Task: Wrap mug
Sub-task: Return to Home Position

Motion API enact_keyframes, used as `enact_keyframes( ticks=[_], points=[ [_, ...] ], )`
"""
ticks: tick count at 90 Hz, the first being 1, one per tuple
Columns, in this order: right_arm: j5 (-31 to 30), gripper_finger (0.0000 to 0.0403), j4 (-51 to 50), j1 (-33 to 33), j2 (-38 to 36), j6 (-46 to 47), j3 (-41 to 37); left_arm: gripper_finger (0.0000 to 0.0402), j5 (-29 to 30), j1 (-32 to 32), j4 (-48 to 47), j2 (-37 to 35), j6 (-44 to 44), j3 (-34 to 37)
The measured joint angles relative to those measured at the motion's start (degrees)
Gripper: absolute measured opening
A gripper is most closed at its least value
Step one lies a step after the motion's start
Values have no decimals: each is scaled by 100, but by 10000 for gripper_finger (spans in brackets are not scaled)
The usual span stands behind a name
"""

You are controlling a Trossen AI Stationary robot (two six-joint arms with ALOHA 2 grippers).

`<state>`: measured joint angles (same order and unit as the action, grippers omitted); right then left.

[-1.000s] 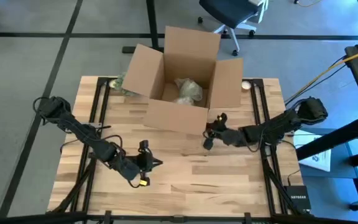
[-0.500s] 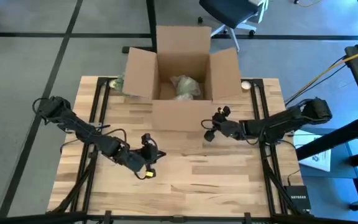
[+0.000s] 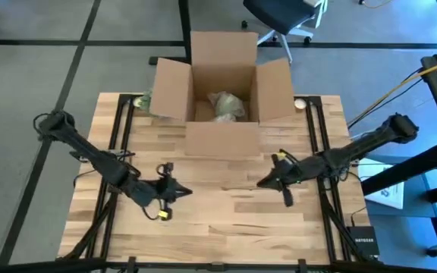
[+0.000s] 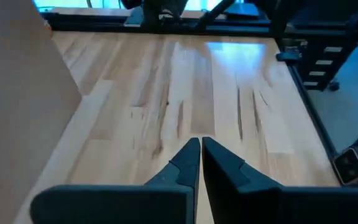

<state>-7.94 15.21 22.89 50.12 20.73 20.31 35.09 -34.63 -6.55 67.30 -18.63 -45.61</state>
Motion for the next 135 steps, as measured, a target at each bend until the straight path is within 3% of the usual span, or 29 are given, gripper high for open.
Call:
enact_keyframes(
  ticks=[11,27,37,49,66,75,97,112,122,135],
  points=[
    [222,0,476,-142,-624,-334,-456,0,-180,114,269,-917,18,828],
    [914,0,834,-790,-1219,-749,-1053,0,-1264,996,1264,-1997,210,2115],
    [888,0,539,-1033,-1448,-587,-1134,0,-1172,1423,1038,-2466,-339,2558],
    [848,1,143,-1016,-1527,-653,-1132,0,-1069,1671,710,-2733,-1093,2805],
    [-94,1,-250,-1021,-1575,-901,-1182,0,-844,1615,816,-2798,-442,3074],
    [-197,1,-213,-1021,-1800,-1052,-1346,0,-728,1586,1160,-2933,-90,3211],
    [261,1,-342,-1021,-3186,-1220,-1972,0,-742,1582,1958,-3573,308,3851],
    [-306,1,-1289,-1021,-4344,-1380,-1979,0,-743,1582,2189,-4014,543,4016],
    [-351,1,-1294,-1019,-4953,-1766,-1971,0,-740,1582,2178,-4204,569,4081],
    [-383,1,-1270,-1019,-4975,-1872,-1982,0,-747,1582,2209,-4268,517,4183]
  ],
)
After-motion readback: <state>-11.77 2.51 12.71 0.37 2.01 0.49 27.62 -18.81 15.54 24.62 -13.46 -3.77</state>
